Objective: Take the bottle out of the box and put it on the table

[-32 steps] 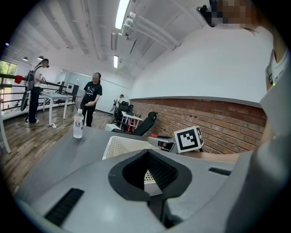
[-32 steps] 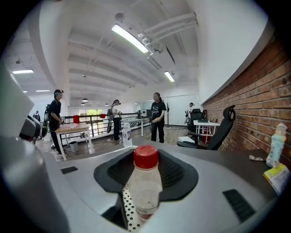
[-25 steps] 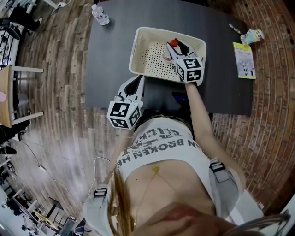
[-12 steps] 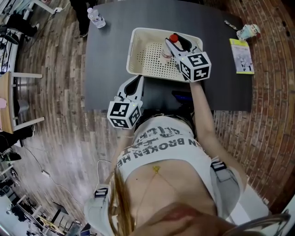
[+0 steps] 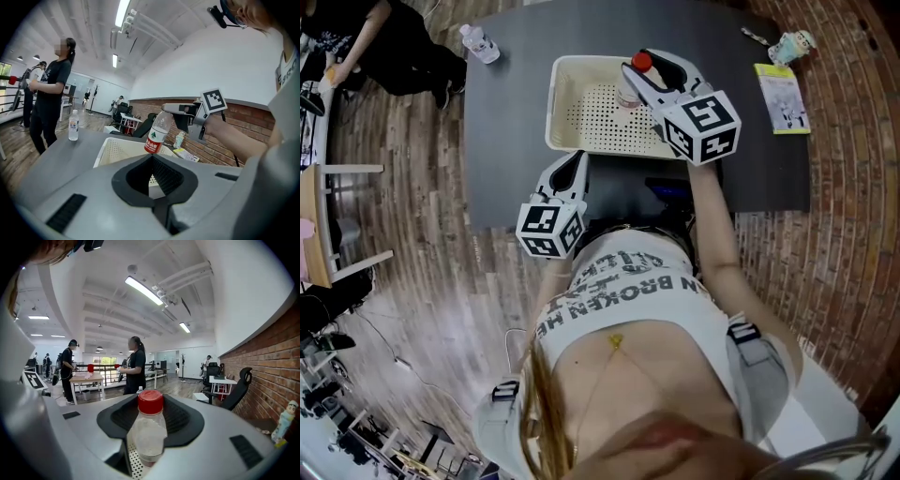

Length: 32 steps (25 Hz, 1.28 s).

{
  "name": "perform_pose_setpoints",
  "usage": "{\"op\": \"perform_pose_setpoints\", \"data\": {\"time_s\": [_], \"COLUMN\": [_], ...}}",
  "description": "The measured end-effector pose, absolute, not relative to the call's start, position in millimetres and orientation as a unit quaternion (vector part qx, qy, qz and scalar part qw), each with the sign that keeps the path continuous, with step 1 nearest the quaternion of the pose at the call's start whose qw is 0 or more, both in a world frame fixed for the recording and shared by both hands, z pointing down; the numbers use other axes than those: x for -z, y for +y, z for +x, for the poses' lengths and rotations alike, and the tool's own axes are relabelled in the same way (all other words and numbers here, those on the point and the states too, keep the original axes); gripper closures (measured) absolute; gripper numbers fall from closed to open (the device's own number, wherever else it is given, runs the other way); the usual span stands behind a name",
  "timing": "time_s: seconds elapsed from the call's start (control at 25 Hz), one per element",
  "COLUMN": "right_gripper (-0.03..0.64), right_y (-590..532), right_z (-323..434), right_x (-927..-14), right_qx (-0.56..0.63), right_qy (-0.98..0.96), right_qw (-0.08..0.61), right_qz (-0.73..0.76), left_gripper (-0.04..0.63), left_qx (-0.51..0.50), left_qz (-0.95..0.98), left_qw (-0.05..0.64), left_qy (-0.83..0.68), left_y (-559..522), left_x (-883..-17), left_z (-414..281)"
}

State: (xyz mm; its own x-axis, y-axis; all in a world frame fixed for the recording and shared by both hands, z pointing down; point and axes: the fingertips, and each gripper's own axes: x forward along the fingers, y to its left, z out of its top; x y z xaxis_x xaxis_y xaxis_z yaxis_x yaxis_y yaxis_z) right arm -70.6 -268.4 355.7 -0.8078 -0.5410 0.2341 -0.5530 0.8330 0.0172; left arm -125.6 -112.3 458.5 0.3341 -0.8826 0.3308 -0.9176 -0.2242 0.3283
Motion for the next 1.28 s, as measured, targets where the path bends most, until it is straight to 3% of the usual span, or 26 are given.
{"op": "perform_pose_setpoints", "data": {"time_s": [1.28], "right_gripper": [0.46], "right_y": [-253], "right_z": [-58], "right_x": [-324], "right_qx": [-0.019], "right_qy": [-0.955], "right_qw": [0.1], "right_qz": [0.28], "left_gripper": [0.591], "left_qx": [-0.045], "left_qz": [0.788], "left_qw": [0.239], "left_qy": [-0.565], "left_y": [-108], "left_x": [-462], "left_z": [-109]}}
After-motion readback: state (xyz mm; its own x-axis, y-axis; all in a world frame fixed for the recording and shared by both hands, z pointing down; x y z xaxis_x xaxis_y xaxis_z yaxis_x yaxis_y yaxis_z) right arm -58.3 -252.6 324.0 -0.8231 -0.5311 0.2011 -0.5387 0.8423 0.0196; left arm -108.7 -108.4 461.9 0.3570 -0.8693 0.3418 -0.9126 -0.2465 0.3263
